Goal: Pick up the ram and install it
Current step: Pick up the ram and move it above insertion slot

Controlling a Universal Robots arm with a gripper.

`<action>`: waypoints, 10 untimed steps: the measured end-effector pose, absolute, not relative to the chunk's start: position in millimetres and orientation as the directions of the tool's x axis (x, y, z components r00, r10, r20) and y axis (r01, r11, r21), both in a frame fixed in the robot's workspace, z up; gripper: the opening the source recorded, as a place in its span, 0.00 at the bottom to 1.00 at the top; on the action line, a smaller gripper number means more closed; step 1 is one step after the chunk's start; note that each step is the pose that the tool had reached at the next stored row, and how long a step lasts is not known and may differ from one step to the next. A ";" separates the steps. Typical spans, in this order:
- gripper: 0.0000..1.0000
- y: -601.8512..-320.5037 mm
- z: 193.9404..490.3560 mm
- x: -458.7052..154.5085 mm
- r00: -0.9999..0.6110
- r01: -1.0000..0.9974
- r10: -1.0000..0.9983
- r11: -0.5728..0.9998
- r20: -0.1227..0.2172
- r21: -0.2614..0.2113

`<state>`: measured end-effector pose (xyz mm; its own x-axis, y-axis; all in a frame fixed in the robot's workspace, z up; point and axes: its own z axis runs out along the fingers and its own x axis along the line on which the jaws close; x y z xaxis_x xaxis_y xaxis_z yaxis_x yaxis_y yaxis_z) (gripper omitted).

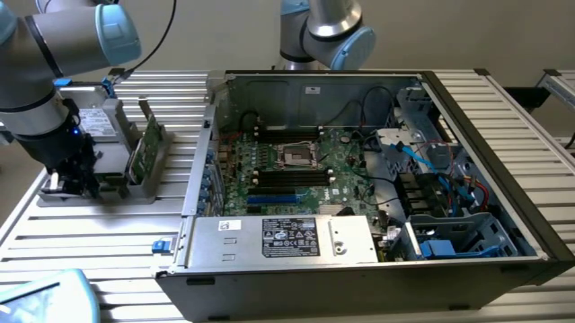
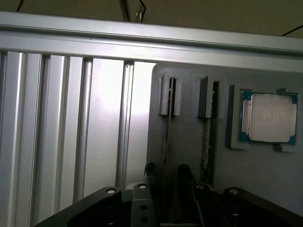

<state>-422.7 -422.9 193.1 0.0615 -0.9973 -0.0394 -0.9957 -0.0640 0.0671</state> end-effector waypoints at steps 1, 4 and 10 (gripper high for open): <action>0.32 -422.9 193.1 -422.7 0.061 -0.996 -0.997 -0.064 -0.039 0.067; 0.14 -422.9 193.1 -422.8 0.061 -0.996 -0.997 -0.064 -0.039 0.067; 0.14 -422.9 193.1 -422.8 0.061 -0.996 -0.997 -0.064 -0.039 0.067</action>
<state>-422.8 -422.9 193.1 0.0614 -0.9973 -0.0394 -0.9957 -0.0640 0.0671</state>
